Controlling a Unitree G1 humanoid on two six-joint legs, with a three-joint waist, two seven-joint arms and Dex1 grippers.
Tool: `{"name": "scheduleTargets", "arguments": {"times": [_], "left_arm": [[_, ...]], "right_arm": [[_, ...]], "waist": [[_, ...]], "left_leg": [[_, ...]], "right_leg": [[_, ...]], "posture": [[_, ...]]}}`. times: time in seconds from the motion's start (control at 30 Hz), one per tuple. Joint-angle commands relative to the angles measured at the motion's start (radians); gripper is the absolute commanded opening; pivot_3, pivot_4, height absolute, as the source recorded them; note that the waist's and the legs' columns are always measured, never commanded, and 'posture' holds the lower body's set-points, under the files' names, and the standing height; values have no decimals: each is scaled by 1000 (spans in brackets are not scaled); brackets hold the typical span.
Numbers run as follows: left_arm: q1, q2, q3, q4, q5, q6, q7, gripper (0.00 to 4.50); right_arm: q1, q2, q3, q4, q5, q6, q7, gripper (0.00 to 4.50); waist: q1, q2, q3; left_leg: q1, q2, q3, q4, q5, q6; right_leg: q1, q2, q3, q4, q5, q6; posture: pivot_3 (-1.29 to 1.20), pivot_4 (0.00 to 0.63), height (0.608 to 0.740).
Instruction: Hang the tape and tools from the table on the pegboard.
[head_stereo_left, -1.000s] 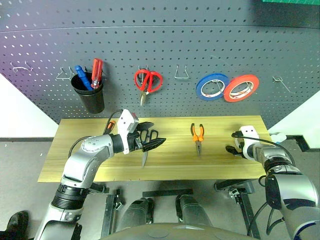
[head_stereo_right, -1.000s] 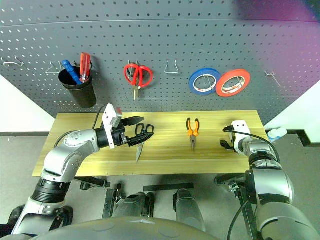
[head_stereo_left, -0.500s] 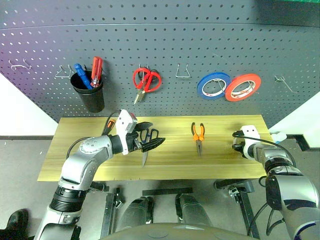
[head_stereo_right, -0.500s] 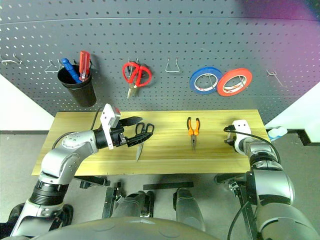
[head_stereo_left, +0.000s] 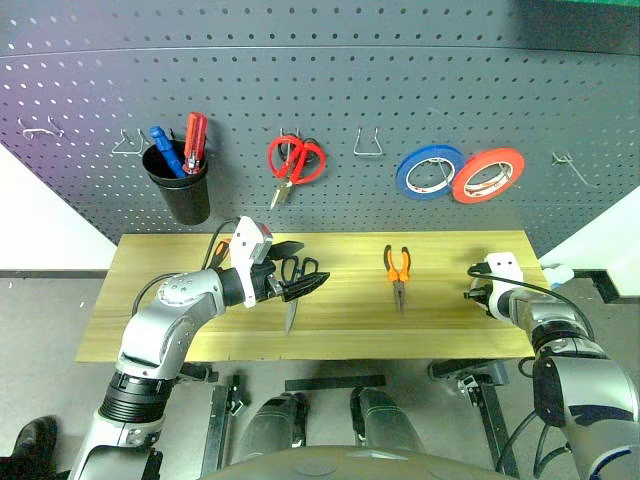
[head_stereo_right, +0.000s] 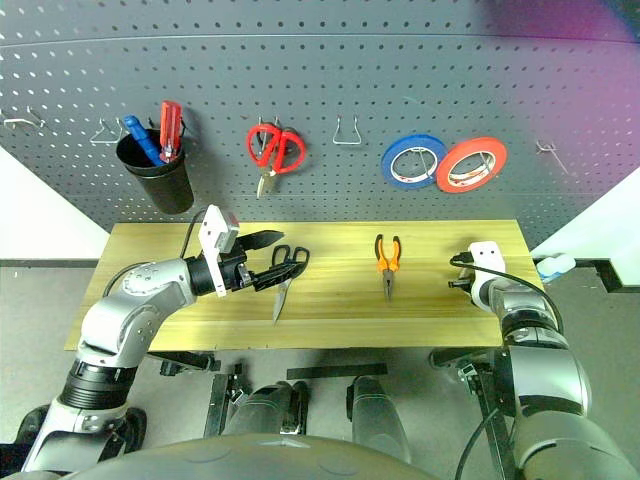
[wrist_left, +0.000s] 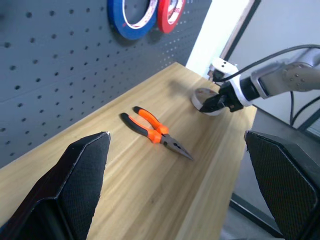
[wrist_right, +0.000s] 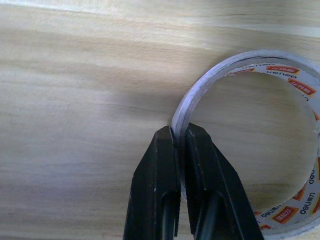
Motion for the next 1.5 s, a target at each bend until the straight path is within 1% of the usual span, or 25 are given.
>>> {"name": "scheduleTargets", "arguments": {"times": [0.03, 0.13, 0.17, 0.23, 0.3, 0.5, 0.6, 0.8, 0.93, 1.17, 1.3, 1.5], "left_arm": [[-19, -11, 24, 0, -19, -32, -4, 4500], [-32, -23, 22, 18, -18, -38, -7, 4500], [-38, -27, 23, 24, -18, -42, -8, 4500], [-51, -33, 22, 41, -14, -50, -11, 4500], [-60, -34, 17, 53, -5, -63, -16, 4500], [-79, -40, 19, 76, -10, -73, -22, 4500], [-86, -43, 18, 85, -7, -78, -24, 4500], [-89, -41, 19, 92, -7, -84, -30, 4500], [-101, -44, 17, 101, -3, -91, -31, 4500], [-114, -50, 13, 124, -1, -104, -35, 4500], [-125, -54, 6, 141, 5, -118, -44, 4500], [-140, -60, 1, 162, 7, -130, -56, 4500]], "right_arm": [[53, -3, -58, -96, 63, -18, 1, 24], [107, 12, -110, -190, 120, -31, 1, 24], [130, 16, -126, -224, 135, -64, -3, 24], [150, 20, -168, -262, 166, -92, -46, 24], [154, 24, -212, -282, 205, -101, -65, 24], [133, -3, -288, -286, 240, -157, -156, 24], [130, -10, -298, -286, 235, -216, -195, 24], [151, 11, -333, -341, 255, -337, -257, 24], [180, 28, -348, -393, 284, -367, -251, 24], [256, 47, -370, -561, 311, -422, -272, 24], [281, 66, -366, -657, 324, -413, -283, 24], [327, 88, -347, -822, 305, -398, -312, 24]], "waist": [[4, 0, 0], [14, 1, -1], [14, 1, -1], [15, 1, -1], [15, 1, -1], [14, 1, -1], [14, 2, -1], [13, 2, -1], [13, 2, -1], [14, 3, -2], [9, 4, -3], [11, 8, -7]], "left_leg": [[0, 0, 0, 0, 0, 0], [-4, 0, 0, 0, 0, 0], [-7, 0, 0, 1, 0, 0], [-11, 0, 0, 1, 2, 0], [-12, 0, 0, 1, 3, 0], [-11, 0, 0, 1, 3, 0], [-11, 0, 0, 2, 3, 0], [-11, 0, 0, 2, 4, 0], [-11, 0, 0, 4, 4, -1], [-11, 0, 0, 5, 5, -2], [-10, 0, 0, 6, 5, -2], [-10, 0, 0, 6, 7, -4]], "right_leg": [[0, 0, 0, 0, 0, 0], [-5, 0, 0, 1, 1, 1], [-8, 0, 0, 1, 1, 1], [-13, 0, 0, 2, 2, 1], [-14, 1, 0, 3, 2, 1], [-14, 1, 0, 3, 2, 1], [-14, 1, 0, 3, 2, 1], [-14, 1, 0, 5, 2, 1], [-14, 1, 0, 8, 2, 1], [-14, 1, 0, 11, 2, 1], [-14, 2, 0, 12, 2, 0], [-14, 2, 0, 13, 3, -1]], "posture": [[19, 190, 740], [8, 185, 740], [5, 183, 740], [-2, 181, 740], [-5, 178, 740], [-15, 172, 740], [-14, 171, 740], [-15, 169, 740], [-21, 165, 740], [-35, 157, 740], [-52, 144, 740], [-64, 138, 740]]}}
